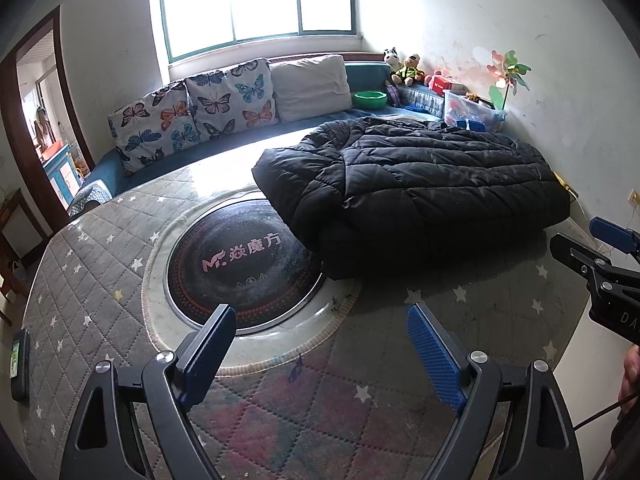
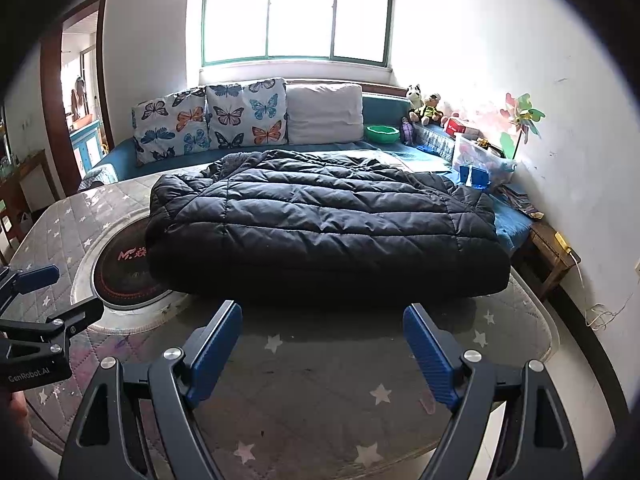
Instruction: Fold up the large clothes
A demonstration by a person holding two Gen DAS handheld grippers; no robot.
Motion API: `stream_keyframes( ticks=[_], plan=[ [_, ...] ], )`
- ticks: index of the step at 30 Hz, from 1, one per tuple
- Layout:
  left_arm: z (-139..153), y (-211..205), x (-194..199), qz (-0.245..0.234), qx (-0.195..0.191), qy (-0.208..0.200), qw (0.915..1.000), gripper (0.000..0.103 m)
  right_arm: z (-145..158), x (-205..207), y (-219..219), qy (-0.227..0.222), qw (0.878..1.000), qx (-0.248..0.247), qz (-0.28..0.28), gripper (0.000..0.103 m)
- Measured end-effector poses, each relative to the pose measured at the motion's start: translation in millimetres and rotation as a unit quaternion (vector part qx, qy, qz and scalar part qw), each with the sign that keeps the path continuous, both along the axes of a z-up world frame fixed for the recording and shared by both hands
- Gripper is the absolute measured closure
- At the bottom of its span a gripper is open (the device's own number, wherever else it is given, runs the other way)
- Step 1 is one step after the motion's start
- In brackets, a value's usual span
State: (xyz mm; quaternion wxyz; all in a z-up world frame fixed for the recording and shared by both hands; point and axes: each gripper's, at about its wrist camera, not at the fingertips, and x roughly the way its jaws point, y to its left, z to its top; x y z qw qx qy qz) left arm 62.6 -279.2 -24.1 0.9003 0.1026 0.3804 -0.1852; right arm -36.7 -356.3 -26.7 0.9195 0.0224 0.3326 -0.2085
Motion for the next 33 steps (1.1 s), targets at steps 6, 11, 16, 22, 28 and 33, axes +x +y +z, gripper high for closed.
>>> stream_keyframes(
  ticks=[6,11,16,22,28,33],
  plan=[
    [-1.0,-0.1,-0.1,0.000,0.000,0.000,1.0000,0.009,0.4,-0.5,0.3,-0.001,1.000,-0.001,0.000,0.012],
    [-2.9,-0.6,-0.3,-0.001,0.002,-0.002,1.0000,0.009,0.1,0.5,1.1,-0.001,1.000,-0.001,-0.001,0.012],
    [-2.7,-1.2,-1.4,-0.001,0.002,-0.001,1.0000,0.009,0.3,1.0,1.9,-0.001,1.000,-0.002,0.000,0.012],
    [-3.7,-2.7,-2.1,-0.002,0.003,-0.002,1.0000,0.009,0.6,0.7,2.6,-0.001,1.000,0.000,0.000,0.012],
    [-3.7,-3.3,-2.4,-0.003,0.004,-0.003,1.0000,0.009,0.7,0.3,3.1,-0.001,1.000,-0.001,0.000,0.012],
    [-4.2,-4.2,-3.4,-0.004,0.005,-0.003,1.0000,0.009,0.8,0.5,2.1,-0.002,1.000,0.000,0.001,0.012]
  ],
)
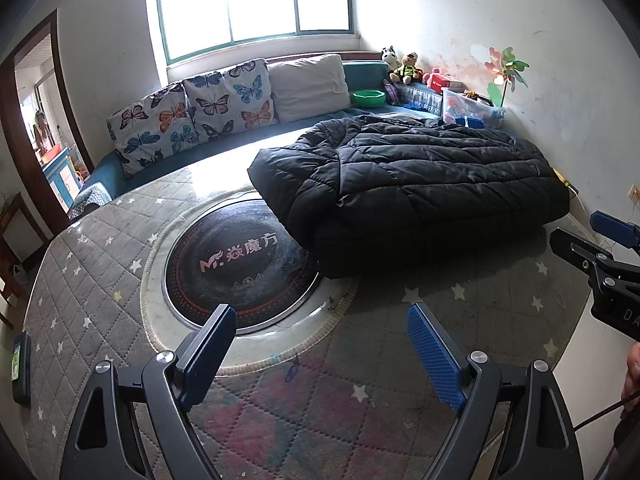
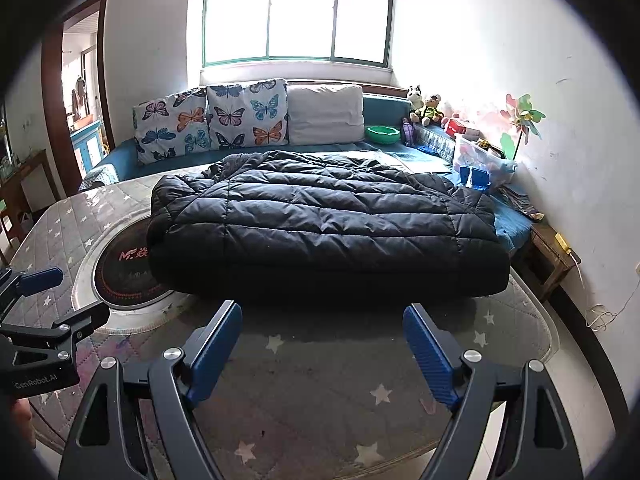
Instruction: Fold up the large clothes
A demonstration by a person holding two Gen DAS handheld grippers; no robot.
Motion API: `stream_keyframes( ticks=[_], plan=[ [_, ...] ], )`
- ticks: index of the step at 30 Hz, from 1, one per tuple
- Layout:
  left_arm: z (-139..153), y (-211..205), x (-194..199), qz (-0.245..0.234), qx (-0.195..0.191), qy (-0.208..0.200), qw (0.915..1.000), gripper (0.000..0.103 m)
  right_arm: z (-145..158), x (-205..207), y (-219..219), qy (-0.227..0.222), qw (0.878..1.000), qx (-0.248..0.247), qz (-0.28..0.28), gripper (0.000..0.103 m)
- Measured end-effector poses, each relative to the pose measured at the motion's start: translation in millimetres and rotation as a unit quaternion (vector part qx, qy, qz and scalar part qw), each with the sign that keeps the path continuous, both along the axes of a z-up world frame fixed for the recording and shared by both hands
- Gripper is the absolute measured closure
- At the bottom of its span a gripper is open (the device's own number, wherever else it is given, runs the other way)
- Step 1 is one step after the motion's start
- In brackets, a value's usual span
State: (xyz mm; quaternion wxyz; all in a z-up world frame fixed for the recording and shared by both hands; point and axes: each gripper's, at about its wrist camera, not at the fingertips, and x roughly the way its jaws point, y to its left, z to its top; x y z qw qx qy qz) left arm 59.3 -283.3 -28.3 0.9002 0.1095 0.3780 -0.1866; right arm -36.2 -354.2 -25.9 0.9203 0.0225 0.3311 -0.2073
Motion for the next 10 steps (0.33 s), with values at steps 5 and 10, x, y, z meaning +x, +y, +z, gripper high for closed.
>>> stream_keyframes(
  ticks=[5,10],
  plan=[
    [0.4,-1.1,-1.2,-0.001,-0.002,-0.005,1.0000,0.009,0.1,0.0,0.1,0.000,1.000,0.000,0.001,0.012],
    [2.2,-2.9,-4.9,-0.004,0.003,-0.016,0.9999,0.009,0.0,0.1,0.6,0.001,1.000,0.001,0.000,0.012]
  ],
)
